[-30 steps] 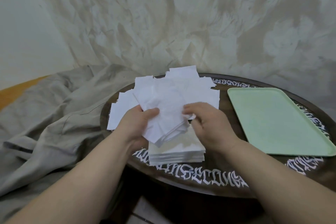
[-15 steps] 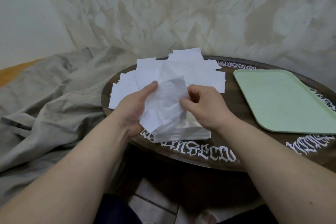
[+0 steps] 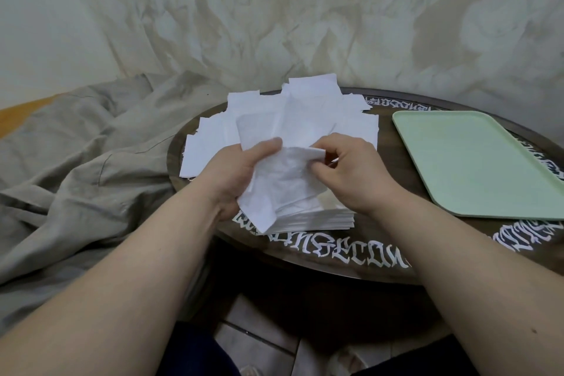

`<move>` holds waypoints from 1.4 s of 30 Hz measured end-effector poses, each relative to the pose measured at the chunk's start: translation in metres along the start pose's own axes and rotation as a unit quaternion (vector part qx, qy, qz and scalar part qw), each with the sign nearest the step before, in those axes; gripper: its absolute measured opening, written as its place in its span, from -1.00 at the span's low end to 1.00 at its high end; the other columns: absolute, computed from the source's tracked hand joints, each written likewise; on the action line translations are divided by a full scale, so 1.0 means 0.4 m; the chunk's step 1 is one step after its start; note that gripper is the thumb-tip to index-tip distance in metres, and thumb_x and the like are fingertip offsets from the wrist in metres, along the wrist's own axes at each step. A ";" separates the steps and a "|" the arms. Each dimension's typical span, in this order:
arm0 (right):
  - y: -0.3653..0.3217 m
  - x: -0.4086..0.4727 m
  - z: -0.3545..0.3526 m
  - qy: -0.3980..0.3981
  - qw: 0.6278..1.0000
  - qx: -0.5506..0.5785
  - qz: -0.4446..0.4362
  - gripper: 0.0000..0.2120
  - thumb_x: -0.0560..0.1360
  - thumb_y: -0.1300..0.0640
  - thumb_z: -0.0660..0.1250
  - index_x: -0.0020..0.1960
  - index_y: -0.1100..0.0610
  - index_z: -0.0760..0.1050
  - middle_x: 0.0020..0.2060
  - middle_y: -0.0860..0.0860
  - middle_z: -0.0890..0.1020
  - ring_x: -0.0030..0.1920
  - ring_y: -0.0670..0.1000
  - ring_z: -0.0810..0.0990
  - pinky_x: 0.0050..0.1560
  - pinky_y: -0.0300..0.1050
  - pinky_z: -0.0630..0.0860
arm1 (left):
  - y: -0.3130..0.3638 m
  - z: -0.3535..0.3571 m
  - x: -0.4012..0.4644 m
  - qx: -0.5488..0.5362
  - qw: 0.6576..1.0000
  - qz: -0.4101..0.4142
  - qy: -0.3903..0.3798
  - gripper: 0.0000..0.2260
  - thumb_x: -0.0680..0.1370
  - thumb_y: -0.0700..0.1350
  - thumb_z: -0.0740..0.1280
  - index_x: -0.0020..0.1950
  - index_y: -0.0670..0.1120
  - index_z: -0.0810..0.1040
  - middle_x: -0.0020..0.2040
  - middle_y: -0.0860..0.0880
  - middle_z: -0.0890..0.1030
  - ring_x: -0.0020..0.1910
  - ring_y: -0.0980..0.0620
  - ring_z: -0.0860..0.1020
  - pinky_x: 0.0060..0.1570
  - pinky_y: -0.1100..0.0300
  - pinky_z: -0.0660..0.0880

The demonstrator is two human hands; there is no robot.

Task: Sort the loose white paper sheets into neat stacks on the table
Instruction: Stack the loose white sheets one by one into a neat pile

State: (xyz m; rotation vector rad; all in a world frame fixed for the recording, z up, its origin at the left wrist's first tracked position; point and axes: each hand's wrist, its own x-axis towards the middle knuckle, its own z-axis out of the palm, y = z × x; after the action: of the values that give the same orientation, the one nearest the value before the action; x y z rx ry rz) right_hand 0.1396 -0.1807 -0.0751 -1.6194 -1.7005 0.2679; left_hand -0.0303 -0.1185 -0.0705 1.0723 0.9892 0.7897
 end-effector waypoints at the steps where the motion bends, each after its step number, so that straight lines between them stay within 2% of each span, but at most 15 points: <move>1: 0.001 -0.002 -0.002 -0.008 1.000 -0.002 0.001 -0.92 0.48 0.21 0.32 -0.15 0.12 0.59 -0.24 0.03 0.59 -0.16 0.03 0.52 -0.13 -0.13 0.39 | 0.001 -0.002 0.004 -0.004 1.000 -0.007 0.003 -0.66 0.45 -0.06 0.44 0.16 -0.21 0.58 0.04 -0.17 0.68 0.04 -0.16 0.64 0.11 -0.06 0.54; 6: 0.012 0.004 -0.014 -0.043 0.999 -0.011 -0.005 -0.80 0.53 0.11 0.29 -0.26 0.07 0.55 -0.26 -0.05 0.52 -0.16 0.00 0.49 -0.12 -0.12 0.36 | -0.001 0.004 0.018 0.051 0.997 0.018 0.057 -0.78 0.49 -0.09 0.41 0.07 -0.18 0.61 -0.03 -0.13 0.69 -0.03 -0.14 0.66 0.00 -0.01 0.58; 10: 0.026 0.011 -0.029 0.153 0.988 0.021 -0.005 -0.80 0.54 0.13 0.29 -0.21 0.14 0.61 -0.30 0.01 0.60 -0.23 0.04 0.52 -0.13 -0.06 0.46 | 0.014 -0.027 0.037 0.049 0.972 0.131 0.190 -0.72 0.33 0.05 0.45 -0.12 -0.12 0.59 -0.09 -0.05 0.69 -0.08 -0.09 0.66 0.06 -0.10 0.57; 12: 0.034 0.004 -0.036 0.187 0.982 0.004 0.002 -0.86 0.53 0.17 0.30 -0.08 0.10 0.65 -0.21 -0.04 0.63 -0.23 -0.04 0.53 -0.11 -0.14 0.46 | 0.018 -0.041 0.040 0.002 0.953 0.168 0.250 -0.87 0.45 -0.06 0.40 -0.14 -0.12 0.55 -0.11 -0.02 0.66 -0.15 0.00 0.64 -0.01 0.02 0.59; 14: 0.055 -0.006 -0.033 0.110 0.993 -0.037 0.004 -0.84 0.50 0.23 0.32 -0.03 0.09 0.65 -0.12 -0.03 0.65 -0.18 -0.04 0.56 -0.04 -0.18 0.45 | 0.016 -0.059 0.041 -0.017 0.939 0.185 0.289 -0.94 0.54 -0.17 0.33 -0.05 -0.15 0.54 -0.07 -0.05 0.65 -0.19 0.06 0.62 -0.14 0.17 0.59; 17: 0.076 -0.024 -0.038 -0.055 0.993 -0.098 0.024 -0.77 0.48 0.29 0.28 -0.01 0.08 0.66 0.01 -0.03 0.65 0.04 -0.01 0.57 0.12 -0.21 0.42 | 0.012 -0.079 0.040 0.006 0.918 0.224 0.328 -0.89 0.54 -0.17 0.31 0.02 -0.18 0.53 -0.11 -0.03 0.63 -0.24 0.12 0.58 -0.30 0.35 0.52; 20: 0.074 -0.027 -0.059 -0.109 0.982 -0.145 0.043 -0.73 0.49 0.28 0.23 0.04 0.08 0.66 0.08 -0.02 0.65 0.13 -0.02 0.55 0.19 -0.22 0.39 | 0.024 -0.090 0.040 -0.011 0.896 0.251 0.365 -0.94 0.54 -0.19 0.30 -0.02 -0.14 0.53 -0.14 0.02 0.60 -0.19 0.08 0.58 -0.32 0.39 0.50; 23: 0.070 -0.029 -0.066 -0.113 0.979 -0.161 0.047 -0.71 0.49 0.28 0.21 0.08 0.09 0.65 0.11 0.00 0.64 0.17 0.00 0.53 0.22 -0.22 0.37 | 0.028 -0.100 0.046 -0.045 0.899 0.257 0.352 -0.95 0.46 -0.14 0.34 -0.16 -0.11 0.56 -0.15 0.04 0.64 -0.11 -0.01 0.63 -0.10 0.10 0.59; 28: 0.071 -0.027 -0.071 0.044 0.989 -0.130 0.051 -0.74 0.51 0.26 0.24 0.11 0.13 0.64 0.10 0.04 0.63 0.15 0.05 0.54 0.19 -0.23 0.35 | 0.030 -0.089 0.040 -0.063 0.912 0.252 0.319 -0.95 0.42 -0.12 0.34 -0.18 -0.09 0.56 -0.11 -0.01 0.67 -0.01 -0.10 0.65 0.03 -0.07 0.59; 31: 0.077 -0.041 -0.066 -0.093 0.984 -0.124 0.084 -0.68 0.49 0.30 0.22 0.15 0.11 0.61 0.11 -0.01 0.62 0.10 -0.04 0.53 0.10 -0.34 0.32 | 0.020 -0.077 0.033 -0.036 0.918 0.244 0.309 -0.94 0.50 -0.17 0.34 -0.18 -0.09 0.54 -0.14 0.02 0.64 -0.06 -0.05 0.65 -0.01 0.02 0.60; 32: 0.080 -0.046 -0.064 -0.112 0.983 -0.098 0.109 -0.65 0.48 0.33 0.20 0.15 0.11 0.61 0.09 -0.02 0.62 0.07 -0.06 0.54 0.10 -0.35 0.33 | 0.013 -0.073 0.035 -0.026 0.924 0.239 0.299 -0.95 0.52 -0.19 0.32 -0.14 -0.11 0.55 -0.14 0.03 0.64 -0.10 -0.02 0.64 -0.07 0.11 0.62; 34: 0.076 -0.046 -0.069 -0.050 0.981 0.032 0.186 -0.65 0.48 0.38 0.14 0.04 0.11 0.62 -0.02 -0.01 0.65 0.01 -0.01 0.60 0.10 -0.21 0.47 | 0.001 -0.060 0.031 -0.005 0.938 0.223 0.265 -0.96 0.54 -0.21 0.31 -0.07 -0.12 0.55 -0.14 0.02 0.63 -0.18 0.07 0.63 -0.16 0.21 0.60; 37: 0.080 -0.038 -0.074 0.048 0.942 0.206 0.261 -0.74 0.54 0.32 0.14 -0.07 0.14 0.60 -0.10 0.05 0.65 -0.10 0.01 0.67 0.07 0.00 0.60 | -0.012 -0.054 0.038 0.007 0.954 0.194 0.228 -0.97 0.50 -0.15 0.35 -0.10 -0.09 0.54 -0.08 -0.04 0.66 -0.08 -0.04 0.64 0.06 -0.03 0.59; 40: 0.085 -0.041 -0.058 0.019 0.959 0.146 0.242 -0.93 0.47 0.22 0.36 -0.08 0.12 0.61 -0.18 0.01 0.67 -0.14 -0.04 0.66 0.03 -0.05 0.60 | -0.014 -0.044 0.038 0.017 0.964 0.172 0.200 -0.85 0.38 -0.04 0.38 -0.12 -0.07 0.57 -0.05 -0.04 0.68 -0.02 -0.08 0.65 0.09 -0.10 0.57; 42: 0.089 -0.038 -0.049 -0.001 0.975 0.054 0.217 -0.95 0.43 0.16 0.40 -0.11 0.07 0.61 -0.19 -0.07 0.65 -0.09 -0.03 0.61 -0.02 -0.11 0.53 | -0.015 -0.033 0.032 0.014 0.971 0.166 0.174 -0.90 0.43 -0.08 0.40 -0.10 -0.07 0.58 -0.04 -0.04 0.68 -0.03 -0.07 0.65 0.06 -0.05 0.58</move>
State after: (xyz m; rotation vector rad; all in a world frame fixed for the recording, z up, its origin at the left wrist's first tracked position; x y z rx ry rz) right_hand 0.1780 -0.1954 -0.0894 -1.8931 -1.2915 0.5638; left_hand -0.0376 -0.1043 -0.0817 1.1641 1.1309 1.2724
